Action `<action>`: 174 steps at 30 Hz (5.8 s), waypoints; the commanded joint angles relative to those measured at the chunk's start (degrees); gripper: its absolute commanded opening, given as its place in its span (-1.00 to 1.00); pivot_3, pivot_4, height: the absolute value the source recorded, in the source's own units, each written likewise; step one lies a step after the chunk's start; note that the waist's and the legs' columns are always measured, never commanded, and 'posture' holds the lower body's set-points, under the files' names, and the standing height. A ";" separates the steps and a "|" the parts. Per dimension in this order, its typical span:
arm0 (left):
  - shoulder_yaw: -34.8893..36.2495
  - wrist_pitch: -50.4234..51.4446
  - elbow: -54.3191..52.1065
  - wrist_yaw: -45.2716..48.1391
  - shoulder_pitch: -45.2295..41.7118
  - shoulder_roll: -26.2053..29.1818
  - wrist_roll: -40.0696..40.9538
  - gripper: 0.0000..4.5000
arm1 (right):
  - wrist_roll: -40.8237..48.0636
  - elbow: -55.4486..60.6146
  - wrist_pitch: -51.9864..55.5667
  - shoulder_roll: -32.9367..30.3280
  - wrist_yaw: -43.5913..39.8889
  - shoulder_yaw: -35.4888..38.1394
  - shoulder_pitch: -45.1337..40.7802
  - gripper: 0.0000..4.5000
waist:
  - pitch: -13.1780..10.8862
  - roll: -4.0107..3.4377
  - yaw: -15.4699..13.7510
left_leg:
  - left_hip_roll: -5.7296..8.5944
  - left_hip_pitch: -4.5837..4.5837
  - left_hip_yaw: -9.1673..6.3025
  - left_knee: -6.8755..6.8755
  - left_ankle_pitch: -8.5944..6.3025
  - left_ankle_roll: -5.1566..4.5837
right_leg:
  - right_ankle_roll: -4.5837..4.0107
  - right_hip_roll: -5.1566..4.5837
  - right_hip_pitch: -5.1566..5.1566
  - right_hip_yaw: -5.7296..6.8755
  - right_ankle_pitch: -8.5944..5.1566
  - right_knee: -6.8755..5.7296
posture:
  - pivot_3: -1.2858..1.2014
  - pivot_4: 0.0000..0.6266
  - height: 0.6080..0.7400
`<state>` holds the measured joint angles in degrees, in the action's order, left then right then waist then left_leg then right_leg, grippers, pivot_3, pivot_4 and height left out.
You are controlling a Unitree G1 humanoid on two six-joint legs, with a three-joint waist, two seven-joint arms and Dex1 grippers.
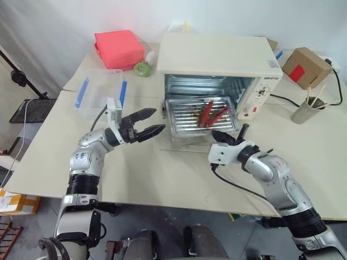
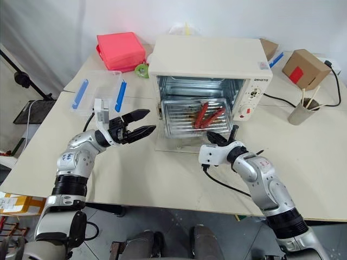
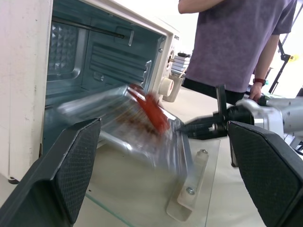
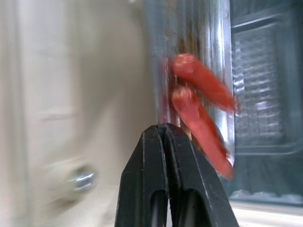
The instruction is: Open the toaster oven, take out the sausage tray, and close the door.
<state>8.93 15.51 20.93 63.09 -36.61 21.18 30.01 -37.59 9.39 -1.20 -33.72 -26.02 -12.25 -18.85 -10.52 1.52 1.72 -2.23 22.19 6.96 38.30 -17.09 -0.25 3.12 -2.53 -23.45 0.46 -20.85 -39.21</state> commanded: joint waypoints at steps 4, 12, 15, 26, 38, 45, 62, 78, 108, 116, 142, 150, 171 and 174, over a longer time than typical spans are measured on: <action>2.45 4.17 -3.25 -1.42 1.25 1.77 2.74 1.00 | -0.22 1.35 -1.67 -1.10 1.56 1.01 0.15 -0.99 | 0.00 0.00 0.02 | 0.00 0.01 0.00 0.00 0.00 0.00 | 0.00 0.00 -0.01 -0.01 0.00 0.00 | 0.03 -0.52 1.00; 3.92 15.38 -4.89 -3.17 1.95 4.19 6.71 1.00 | 2.52 7.78 -2.11 -4.68 -3.84 2.67 2.42 -0.99 | 0.00 0.00 -0.01 | 0.00 0.01 -0.01 -0.01 0.00 0.00 | 0.00 -0.01 -0.01 0.00 0.00 -0.01 | 0.03 -0.52 1.00; 4.07 23.23 -5.41 -5.25 2.04 5.25 8.82 1.00 | 4.00 11.02 -1.84 -6.41 -6.36 3.37 4.07 -0.99 | 0.00 0.00 0.00 | 0.00 0.01 -0.02 -0.01 0.00 0.00 | 0.00 -0.01 -0.01 0.00 0.00 -0.01 | 0.03 -0.52 1.00; 14.48 66.72 -0.71 -21.10 -2.98 6.83 21.84 1.00 | 7.55 17.57 -1.43 -8.79 -12.59 4.57 4.12 -0.99 | 0.00 0.01 -0.04 | 0.01 -0.01 -0.06 0.01 0.00 0.00 | 0.00 -0.01 -0.01 -0.01 0.00 -0.24 | 0.03 -0.52 1.00; 30.27 76.99 -3.30 -41.39 -5.12 -6.80 30.55 1.00 | 8.82 15.55 -3.54 -5.98 -16.84 -1.54 -2.82 -0.99 | 0.00 0.02 0.04 | 0.01 -0.01 -0.14 0.25 -0.03 0.05 | 0.00 -0.03 -0.03 0.06 0.00 -0.30 | 0.03 -0.52 1.00; 32.28 76.99 -4.76 -49.58 -3.41 -9.91 36.76 0.52 | 8.93 14.10 -3.59 -5.55 -17.59 -2.42 -4.11 -1.00 | 0.00 0.02 -0.13 | 0.01 0.00 -0.17 0.32 -0.04 0.07 | 0.00 -0.04 -0.01 0.07 0.00 -0.31 | 0.03 -0.52 1.00; 37.12 76.99 1.51 -65.28 -4.17 -12.75 46.65 -1.00 | 11.52 15.20 0.46 -4.85 -20.09 -1.24 -3.50 -0.78 | 0.00 0.03 -0.10 | 0.01 0.00 -0.17 0.35 -0.04 0.07 | 0.00 -0.04 -0.01 0.08 0.00 -0.29 | 0.03 -0.52 1.00; 30.69 74.90 5.90 -63.57 10.02 3.10 71.60 -1.00 | 36.18 7.80 -7.22 -11.96 -24.21 20.26 14.86 -0.25 | 0.01 0.05 -0.11 | 0.00 -0.07 -0.25 0.35 -0.06 0.10 | -0.01 -0.05 0.11 0.12 -0.01 -0.27 | 0.03 -0.52 1.00; 36.82 46.36 -26.51 -73.19 38.85 -10.94 82.99 -1.00 | 60.19 -28.40 -6.27 -1.34 -37.03 22.71 0.04 -0.99 | -0.02 -0.03 -0.05 | -0.03 -1.65 -0.30 -0.38 -0.31 0.04 | -0.16 -0.01 2.03 0.15 -0.11 1.04 | 0.03 -0.52 1.00; 35.60 47.27 -27.61 -72.61 39.15 -10.25 82.99 -1.00 | 72.44 -16.99 1.43 2.18 -30.00 30.22 -1.91 -0.99 | -0.02 -0.02 -0.03 | -0.04 -1.61 -0.31 -0.39 -0.38 0.04 | -0.16 0.00 2.03 0.16 -0.11 1.11 | 0.03 -0.52 1.00; 4.42 62.66 6.19 -59.55 10.73 1.72 68.72 -1.00 | 75.24 7.14 4.14 -6.41 -40.92 41.92 34.33 0.99 | 0.13 -0.37 -2.15 | 0.19 -1.14 -0.88 -0.57 -0.37 -0.01 | -0.09 -0.16 1.99 0.56 -0.07 1.50 | 0.03 -0.52 1.00; -4.34 62.88 14.46 -44.78 -1.64 -2.79 46.60 -1.00 | 73.32 6.76 0.13 -5.42 -41.03 45.73 41.76 0.99 | 0.20 -0.49 -3.48 | 0.49 -1.08 -1.12 -0.59 -0.29 0.01 | 0.04 -0.33 2.05 0.61 -0.04 1.58 | 0.03 -0.52 1.00; -7.57 63.75 12.61 -25.37 -8.96 -5.45 18.82 0.22 | 72.68 9.16 -0.84 -4.09 -37.83 45.61 46.06 1.00 | 0.45 -0.91 -2.89 | 0.71 -1.10 -1.19 -1.03 -0.27 -0.05 | 0.33 -0.58 2.07 0.69 -0.05 1.87 | 0.03 -0.52 1.00; -7.13 63.26 2.76 -22.66 -4.66 -0.03 18.79 0.60 | 72.46 8.50 -0.74 -4.47 -37.93 44.88 44.90 1.00 | 0.38 -0.79 -1.75 | 0.64 -1.08 -1.18 -1.09 -0.22 0.03 | 0.32 -0.51 1.98 0.65 -0.06 1.81 | 0.03 -0.52 1.00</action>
<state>1.57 78.64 28.68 39.07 -43.40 18.11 49.35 34.49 17.01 -1.21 -38.03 -63.90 32.07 26.14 -10.15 0.73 -0.03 -1.63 21.09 5.77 37.17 -17.29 -0.18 3.42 -3.01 -21.48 1.11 -20.91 -37.41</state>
